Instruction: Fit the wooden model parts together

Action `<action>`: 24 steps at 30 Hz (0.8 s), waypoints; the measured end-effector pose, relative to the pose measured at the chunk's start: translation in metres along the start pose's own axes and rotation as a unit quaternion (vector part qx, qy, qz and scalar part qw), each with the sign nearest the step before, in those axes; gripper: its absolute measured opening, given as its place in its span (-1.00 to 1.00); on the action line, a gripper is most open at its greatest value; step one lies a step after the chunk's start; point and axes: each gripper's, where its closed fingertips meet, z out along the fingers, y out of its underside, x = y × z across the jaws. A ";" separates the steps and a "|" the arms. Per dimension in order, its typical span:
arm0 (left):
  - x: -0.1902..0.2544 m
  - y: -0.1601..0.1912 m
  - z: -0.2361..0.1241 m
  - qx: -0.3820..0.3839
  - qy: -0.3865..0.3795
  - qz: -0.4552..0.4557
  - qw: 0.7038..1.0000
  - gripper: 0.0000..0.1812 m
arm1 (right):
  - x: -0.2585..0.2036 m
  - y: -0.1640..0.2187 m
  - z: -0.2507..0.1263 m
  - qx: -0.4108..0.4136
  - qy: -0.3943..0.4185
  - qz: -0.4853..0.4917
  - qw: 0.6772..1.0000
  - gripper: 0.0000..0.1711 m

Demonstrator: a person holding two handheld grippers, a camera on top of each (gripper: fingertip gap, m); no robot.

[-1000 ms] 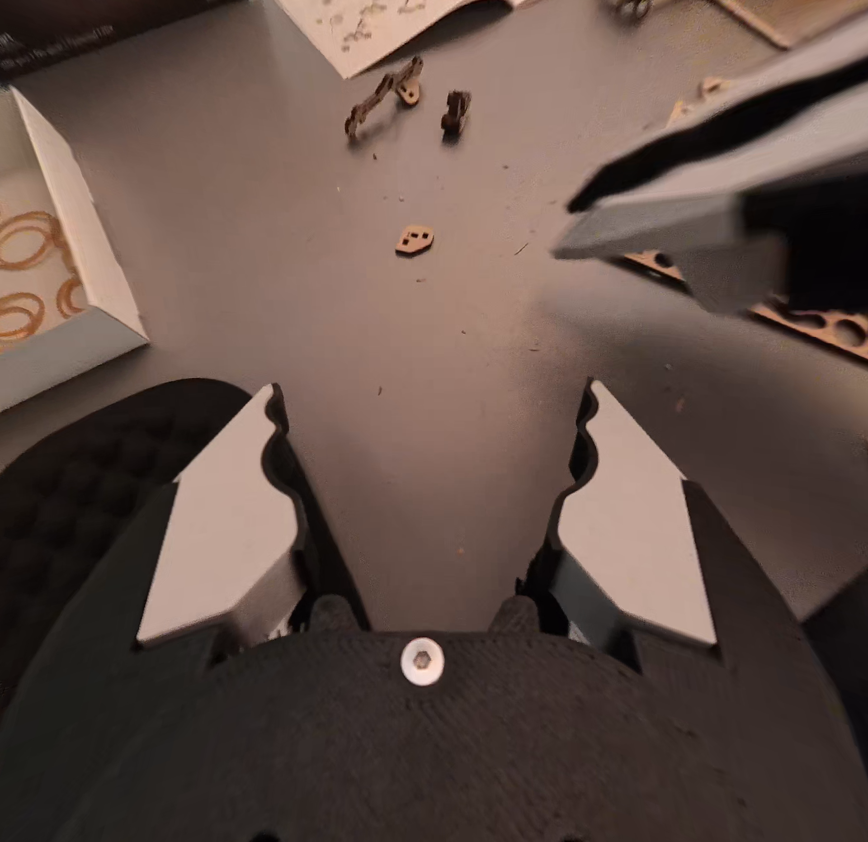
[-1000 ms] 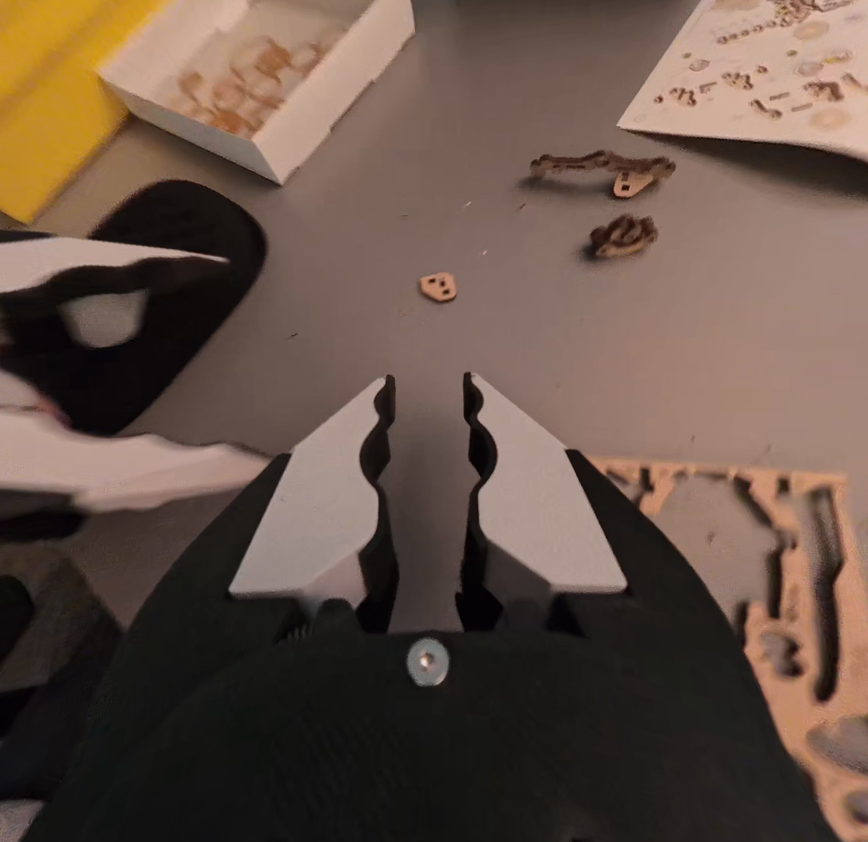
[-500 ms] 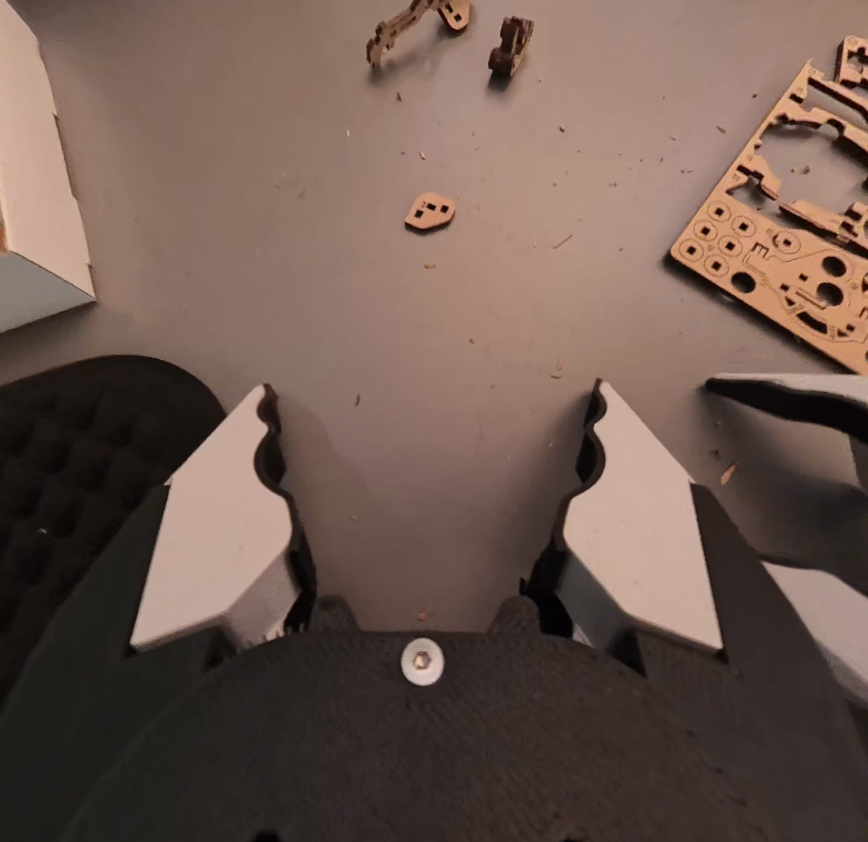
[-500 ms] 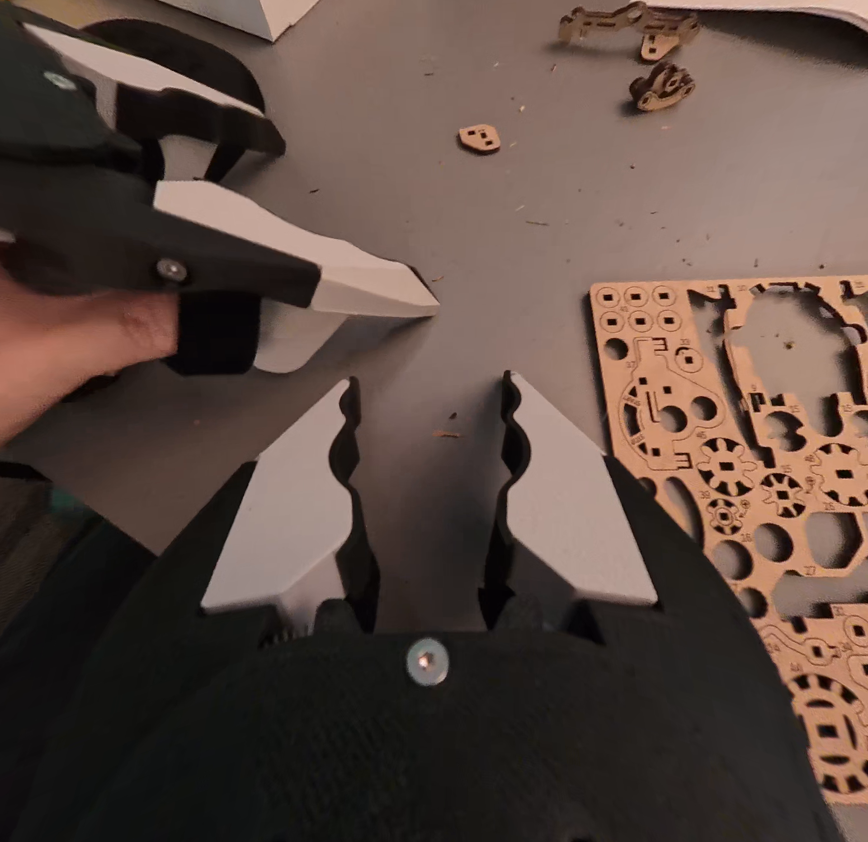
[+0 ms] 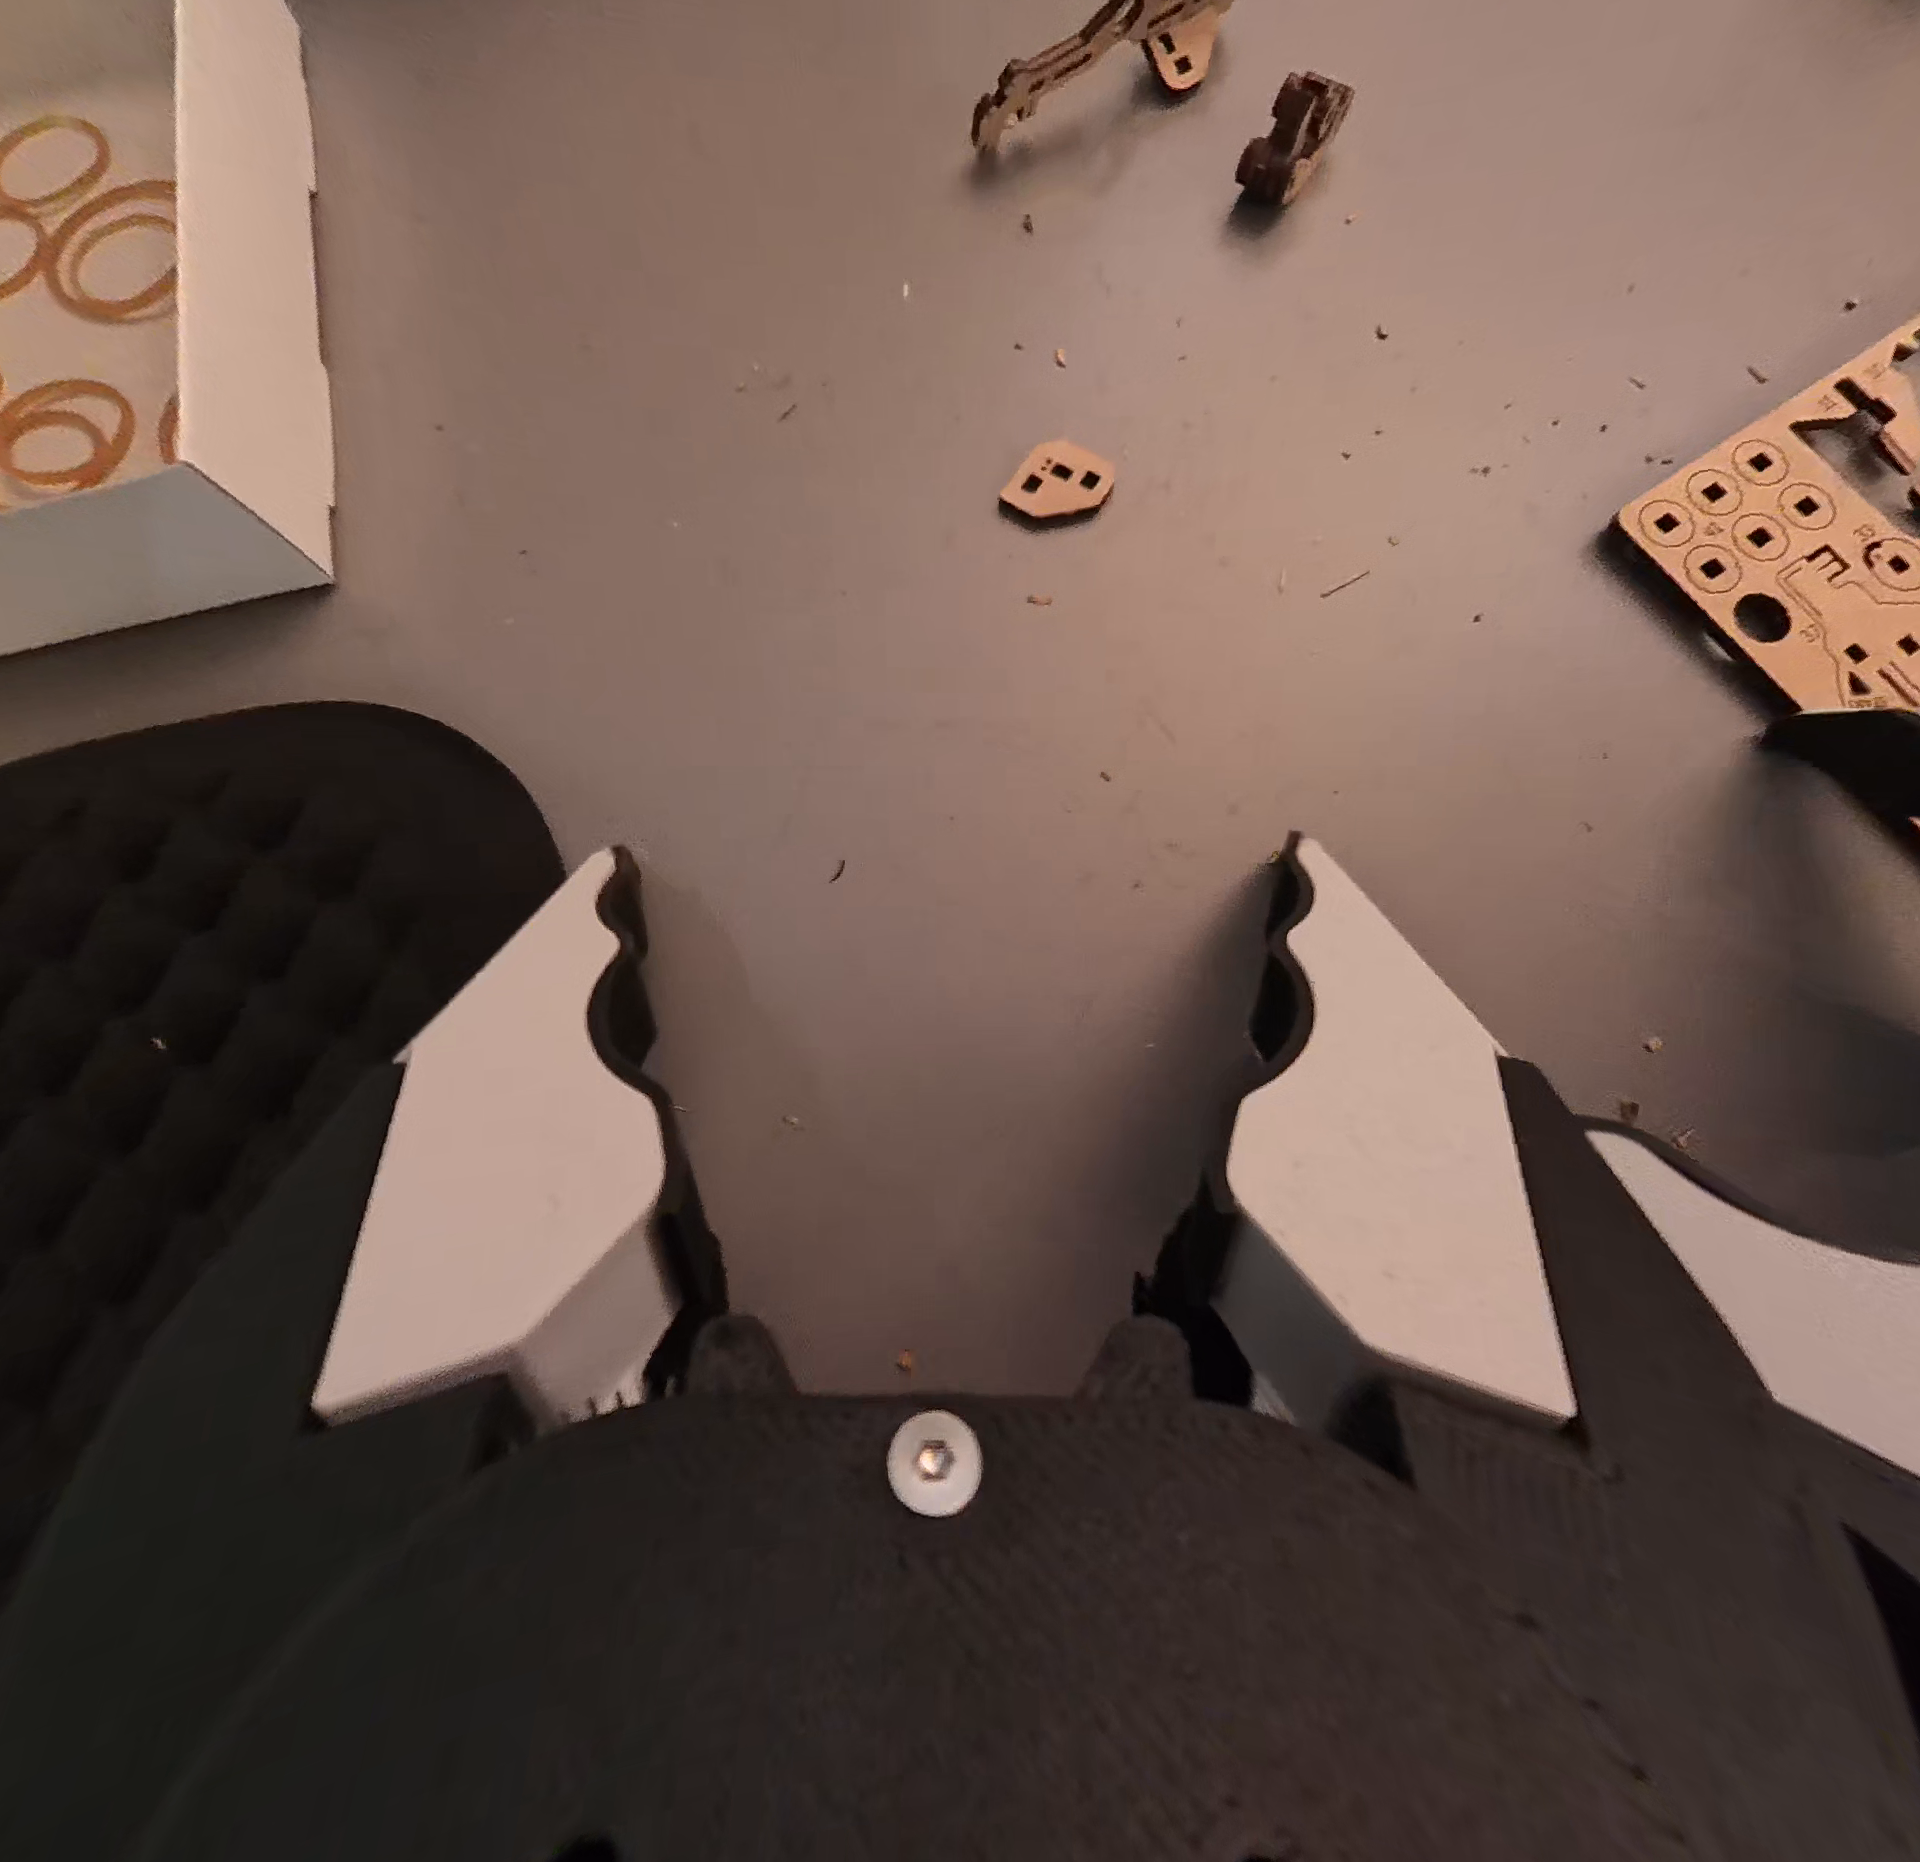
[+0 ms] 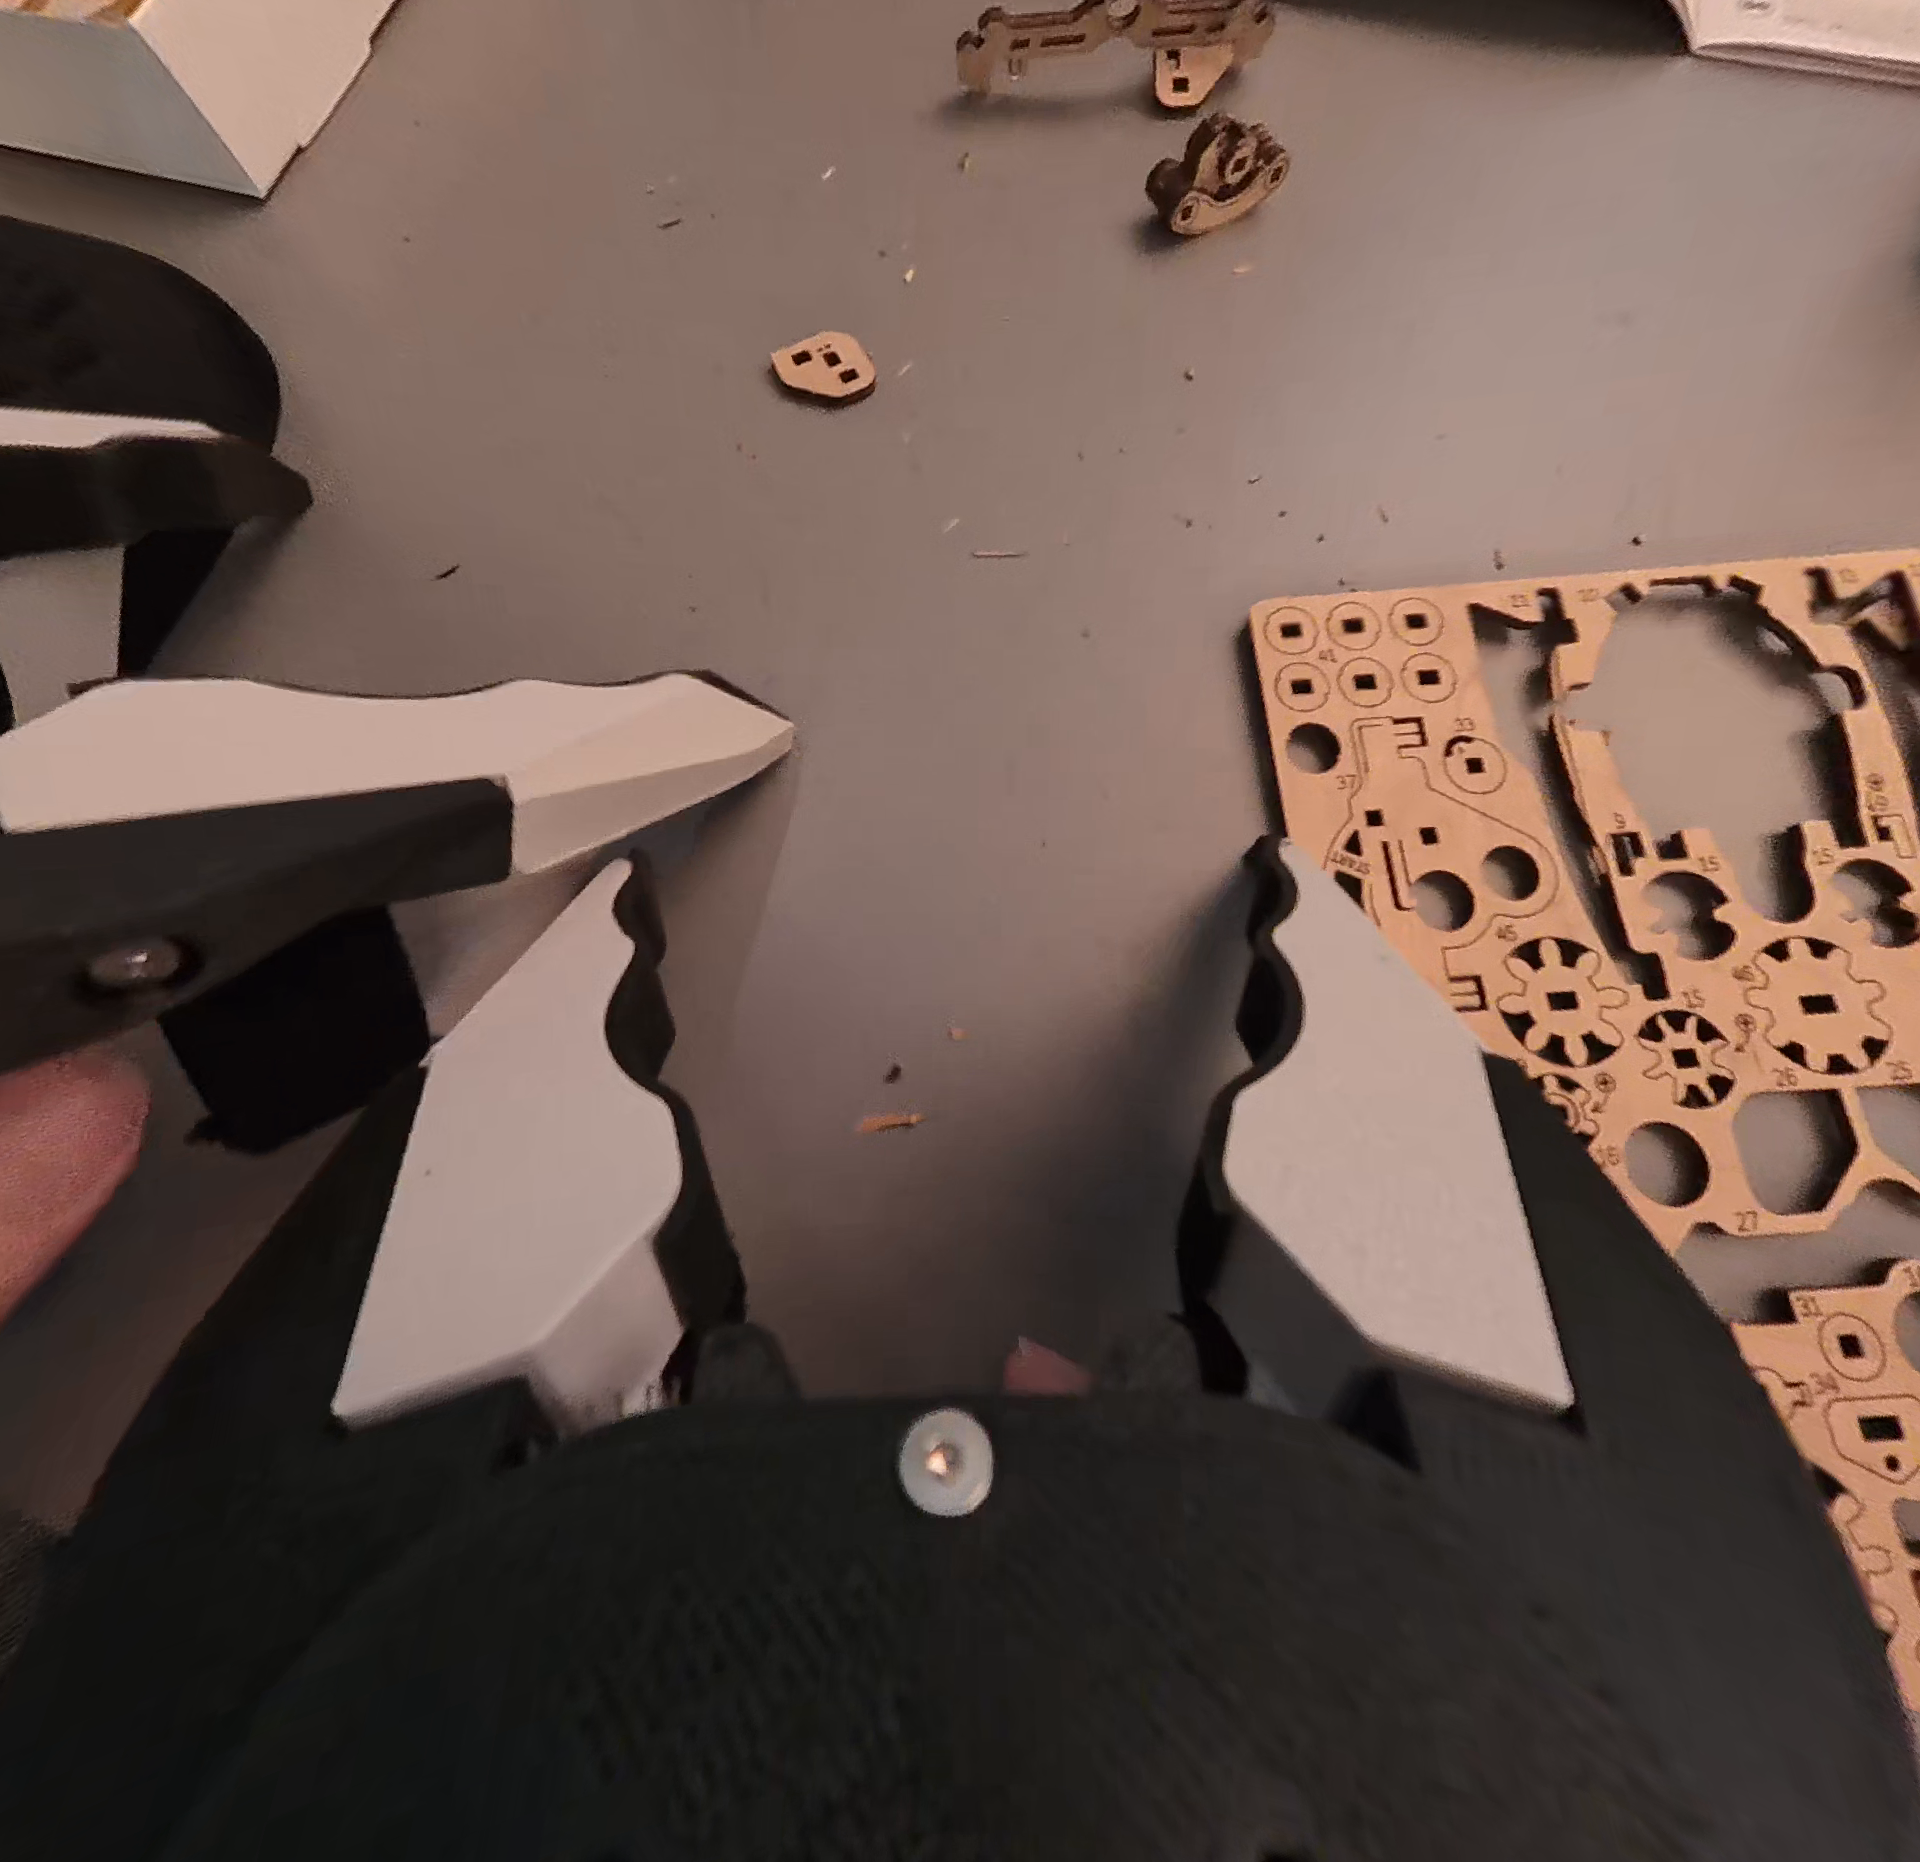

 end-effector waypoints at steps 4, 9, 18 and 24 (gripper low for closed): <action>-0.001 0.000 -0.001 0.000 -0.001 -0.002 1.000 0.31 | 0.001 0.000 0.000 -0.001 0.006 -0.002 1.000 0.33; -0.001 0.000 -0.001 0.001 -0.001 -0.003 1.000 0.31 | 0.005 0.002 -0.005 0.005 0.033 -0.001 0.999 0.37; -0.006 -0.002 -0.001 0.004 -0.014 -0.017 1.000 0.27 | 0.008 -0.005 0.004 -0.001 0.037 0.013 0.999 0.39; -0.004 -0.002 -0.001 0.005 -0.013 -0.016 1.000 0.27 | 0.012 -0.005 0.006 -0.002 0.038 0.029 0.999 0.40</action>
